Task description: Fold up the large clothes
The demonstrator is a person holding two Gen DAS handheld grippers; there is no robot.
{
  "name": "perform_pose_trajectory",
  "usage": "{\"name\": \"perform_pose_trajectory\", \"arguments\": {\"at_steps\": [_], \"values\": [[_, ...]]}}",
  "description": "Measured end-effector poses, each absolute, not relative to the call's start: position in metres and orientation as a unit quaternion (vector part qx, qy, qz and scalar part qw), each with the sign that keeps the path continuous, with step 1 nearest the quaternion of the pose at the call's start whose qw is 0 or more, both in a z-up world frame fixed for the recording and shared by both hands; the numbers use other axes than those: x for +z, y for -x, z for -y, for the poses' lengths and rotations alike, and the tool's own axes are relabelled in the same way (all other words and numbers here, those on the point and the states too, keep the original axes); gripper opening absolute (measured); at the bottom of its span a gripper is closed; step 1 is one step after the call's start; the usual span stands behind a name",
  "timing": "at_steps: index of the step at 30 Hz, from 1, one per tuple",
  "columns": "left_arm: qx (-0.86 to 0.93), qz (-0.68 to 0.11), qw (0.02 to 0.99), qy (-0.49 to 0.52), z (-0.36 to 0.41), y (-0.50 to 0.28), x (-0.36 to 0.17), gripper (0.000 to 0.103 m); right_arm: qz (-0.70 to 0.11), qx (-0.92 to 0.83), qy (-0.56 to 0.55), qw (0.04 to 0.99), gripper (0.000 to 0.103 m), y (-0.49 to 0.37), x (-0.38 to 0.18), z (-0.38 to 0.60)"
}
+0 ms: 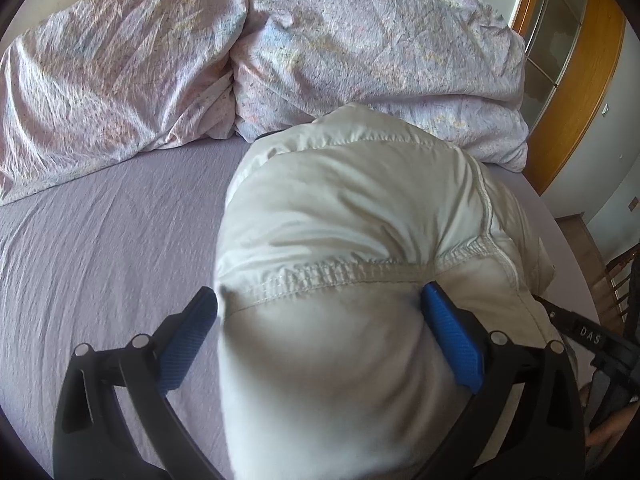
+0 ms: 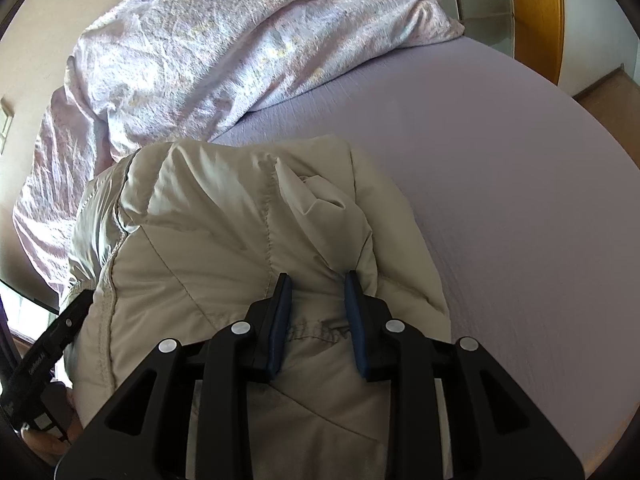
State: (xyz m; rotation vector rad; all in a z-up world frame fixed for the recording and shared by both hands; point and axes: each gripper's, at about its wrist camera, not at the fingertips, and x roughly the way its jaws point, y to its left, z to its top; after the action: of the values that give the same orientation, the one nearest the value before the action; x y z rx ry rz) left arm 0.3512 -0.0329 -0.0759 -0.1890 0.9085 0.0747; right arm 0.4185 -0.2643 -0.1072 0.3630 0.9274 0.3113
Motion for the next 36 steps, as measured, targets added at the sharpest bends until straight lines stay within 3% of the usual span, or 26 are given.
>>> {"name": "perform_pose_trajectory", "arguments": {"at_steps": [3,5,6,7,12,19,27,36], "values": [[0.033,-0.441,0.892,0.094,0.023,-0.343,-0.067,0.101,-0.452,0.159,-0.188,0.857,0.037,-0.419,-0.098,0.275],[0.030,-0.441,0.891,0.101,0.014,-0.338,-0.062,0.101,-0.449,0.150,-0.207,0.856,0.056,-0.416,-0.090,0.288],[0.027,-0.442,0.890,0.110,0.007,-0.336,-0.059,0.101,-0.444,0.147,-0.218,0.857,0.073,-0.416,-0.087,0.297],[0.024,-0.444,0.888,0.122,0.000,-0.334,-0.056,0.101,-0.440,0.151,-0.229,0.855,0.080,-0.416,-0.084,0.303],[0.005,-0.463,0.870,0.172,-0.027,-0.330,-0.054,0.100,-0.488,0.214,-0.299,0.792,0.098,-0.434,-0.097,0.324],[-0.020,-0.478,0.857,0.188,-0.038,-0.326,-0.055,0.100,-0.561,0.221,-0.313,0.734,0.102,-0.448,-0.134,0.319],[-0.040,-0.496,0.849,0.178,-0.033,-0.328,-0.060,0.100,-0.585,0.276,-0.362,0.671,0.102,-0.459,-0.155,0.299],[-0.049,-0.504,0.844,0.178,-0.040,-0.332,-0.063,0.100,-0.585,0.298,-0.343,0.672,0.102,-0.464,-0.153,0.267]]}}
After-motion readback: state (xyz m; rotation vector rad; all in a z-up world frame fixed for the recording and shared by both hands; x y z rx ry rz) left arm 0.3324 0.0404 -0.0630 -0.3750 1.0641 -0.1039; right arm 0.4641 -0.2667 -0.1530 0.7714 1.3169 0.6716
